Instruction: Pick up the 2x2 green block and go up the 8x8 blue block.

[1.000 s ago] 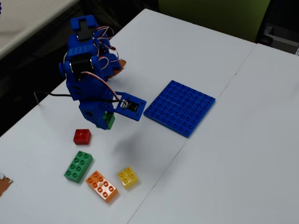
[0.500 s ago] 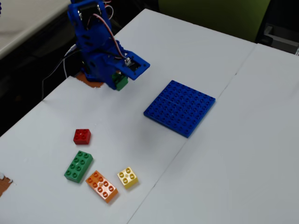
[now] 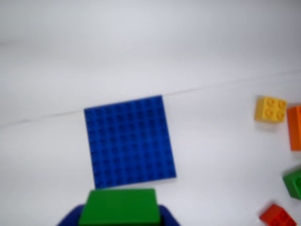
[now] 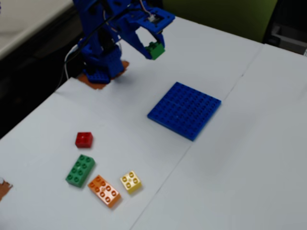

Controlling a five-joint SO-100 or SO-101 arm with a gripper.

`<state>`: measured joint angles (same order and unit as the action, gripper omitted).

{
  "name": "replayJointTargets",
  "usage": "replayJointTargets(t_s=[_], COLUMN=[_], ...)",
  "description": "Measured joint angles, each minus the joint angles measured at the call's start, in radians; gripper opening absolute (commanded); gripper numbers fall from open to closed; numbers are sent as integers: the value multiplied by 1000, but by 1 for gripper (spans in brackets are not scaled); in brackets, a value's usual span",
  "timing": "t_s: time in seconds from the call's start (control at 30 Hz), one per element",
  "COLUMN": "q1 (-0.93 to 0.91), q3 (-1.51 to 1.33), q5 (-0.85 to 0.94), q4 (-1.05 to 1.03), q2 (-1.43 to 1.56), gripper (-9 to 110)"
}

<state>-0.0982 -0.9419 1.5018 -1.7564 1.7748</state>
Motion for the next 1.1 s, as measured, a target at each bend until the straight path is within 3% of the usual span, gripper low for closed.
replayJointTargets(t_s=[0.2,0.57,1.1], q1=[18,-61,-8], q3=[201,245,310], q5=[64,296,181], q4=[-2,0,8], q2=[-202,-483,-591], gripper=[2,2,2])
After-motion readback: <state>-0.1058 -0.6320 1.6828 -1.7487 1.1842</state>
